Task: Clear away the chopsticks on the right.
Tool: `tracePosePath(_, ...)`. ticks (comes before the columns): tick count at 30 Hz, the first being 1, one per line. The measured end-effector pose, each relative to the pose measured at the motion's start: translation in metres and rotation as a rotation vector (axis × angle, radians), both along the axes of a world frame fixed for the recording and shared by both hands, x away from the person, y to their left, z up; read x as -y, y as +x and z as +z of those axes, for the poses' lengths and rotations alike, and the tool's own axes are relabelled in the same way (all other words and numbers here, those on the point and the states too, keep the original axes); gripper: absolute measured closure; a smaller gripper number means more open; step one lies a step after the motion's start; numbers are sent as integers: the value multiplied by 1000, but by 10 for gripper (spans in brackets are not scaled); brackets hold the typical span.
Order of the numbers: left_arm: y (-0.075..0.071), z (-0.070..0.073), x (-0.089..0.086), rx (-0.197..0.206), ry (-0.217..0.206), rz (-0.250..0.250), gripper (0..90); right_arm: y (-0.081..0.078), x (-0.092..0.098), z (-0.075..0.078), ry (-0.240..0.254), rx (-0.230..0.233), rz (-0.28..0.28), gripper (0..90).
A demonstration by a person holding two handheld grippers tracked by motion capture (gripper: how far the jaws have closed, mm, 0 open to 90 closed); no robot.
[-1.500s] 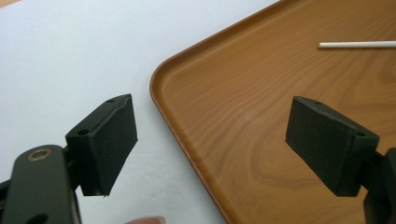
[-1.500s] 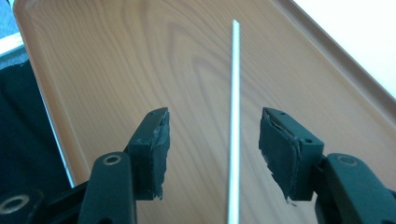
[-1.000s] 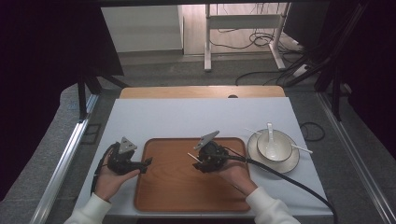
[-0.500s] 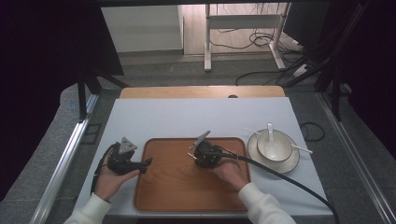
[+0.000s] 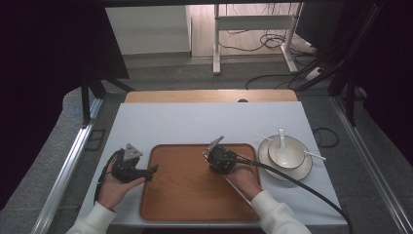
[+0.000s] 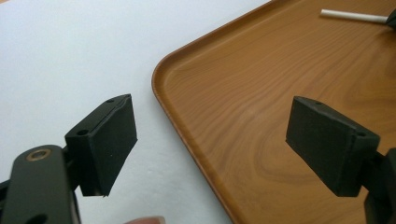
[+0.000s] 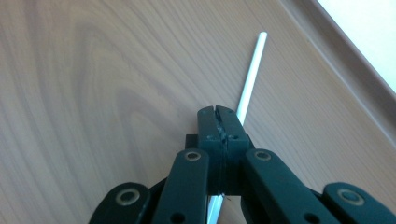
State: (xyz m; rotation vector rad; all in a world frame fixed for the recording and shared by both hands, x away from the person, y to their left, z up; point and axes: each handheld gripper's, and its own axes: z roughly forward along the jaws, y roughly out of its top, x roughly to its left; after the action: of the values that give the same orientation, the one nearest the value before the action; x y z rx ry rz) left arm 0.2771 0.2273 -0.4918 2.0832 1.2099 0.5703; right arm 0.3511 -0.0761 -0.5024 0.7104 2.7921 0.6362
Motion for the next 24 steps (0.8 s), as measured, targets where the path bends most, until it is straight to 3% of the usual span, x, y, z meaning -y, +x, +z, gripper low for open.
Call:
tracePosePath(7, 0, -1, 1, -3, 5, -2, 159, -6, 11, 3, -42, 27, -4, 892)
tracePosePath(14, 0, -1, 1, -7, 8, -3, 159, -7, 27, 3, -42, 10, -34, 893)
tracePosePath(24, 0, 0, 1, -3, 6, -1, 159, -16, 45, 5, -66, 19, -59, 893)
